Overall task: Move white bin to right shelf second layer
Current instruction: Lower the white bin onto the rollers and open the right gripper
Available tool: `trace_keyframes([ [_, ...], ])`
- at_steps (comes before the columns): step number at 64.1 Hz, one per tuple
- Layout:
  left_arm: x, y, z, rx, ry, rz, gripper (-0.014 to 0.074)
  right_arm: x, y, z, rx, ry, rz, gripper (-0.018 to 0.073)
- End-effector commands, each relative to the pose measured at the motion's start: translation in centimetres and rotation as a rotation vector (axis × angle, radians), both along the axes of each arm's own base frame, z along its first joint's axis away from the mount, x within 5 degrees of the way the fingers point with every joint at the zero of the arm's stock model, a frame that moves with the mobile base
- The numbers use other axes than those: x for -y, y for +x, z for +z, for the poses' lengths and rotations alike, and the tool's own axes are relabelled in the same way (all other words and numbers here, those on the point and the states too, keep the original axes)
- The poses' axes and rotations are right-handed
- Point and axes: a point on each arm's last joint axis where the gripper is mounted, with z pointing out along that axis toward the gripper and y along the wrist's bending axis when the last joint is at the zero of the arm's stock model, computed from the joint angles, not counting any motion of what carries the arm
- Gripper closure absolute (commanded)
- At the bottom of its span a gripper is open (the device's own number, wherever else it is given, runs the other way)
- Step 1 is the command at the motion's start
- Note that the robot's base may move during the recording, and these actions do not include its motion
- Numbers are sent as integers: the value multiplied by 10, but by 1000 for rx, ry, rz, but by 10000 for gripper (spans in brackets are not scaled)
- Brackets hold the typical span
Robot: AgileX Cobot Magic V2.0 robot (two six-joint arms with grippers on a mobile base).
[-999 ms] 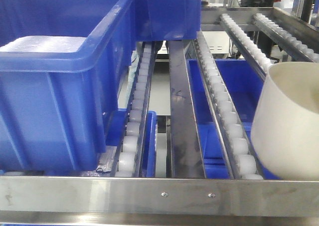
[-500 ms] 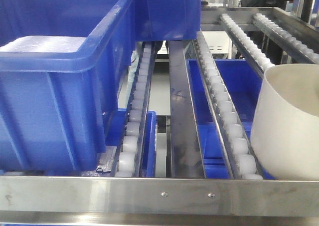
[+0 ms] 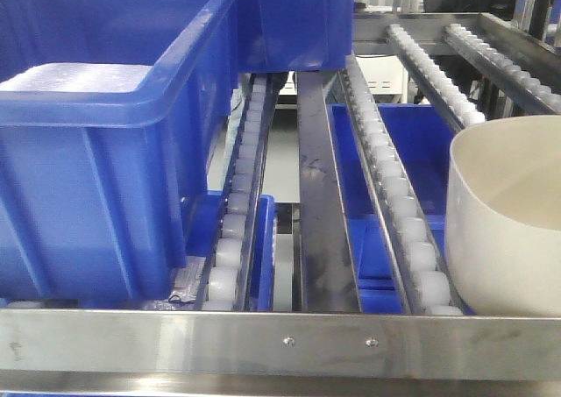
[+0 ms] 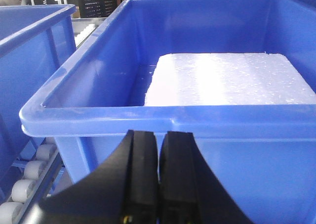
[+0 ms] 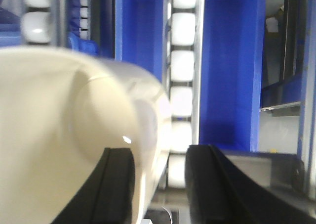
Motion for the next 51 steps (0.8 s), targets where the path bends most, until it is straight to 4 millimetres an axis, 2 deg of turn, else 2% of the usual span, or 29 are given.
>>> trace_keyframes([
  [1, 0, 0, -4, 60, -11, 1, 512, 0, -10, 23, 87, 5, -4, 198],
  [10, 0, 0, -4, 60, -11, 1, 512, -2, -29, 34, 123, 4, 2, 198],
  [20, 0, 0, -4, 60, -11, 1, 512, -2, -50, 32, 201, -29, 25, 219],
  [24, 0, 0, -4, 60, -11, 1, 512, -3, -60, 31, 253, -46, 32, 281],
  [33, 0, 0, -4, 60, -11, 1, 512, -2, -84, 26, 420, -72, 13, 511],
  [51, 0, 0, -4, 60, -11, 1, 512, 0, -117, 17, 708, -102, -41, 502],
])
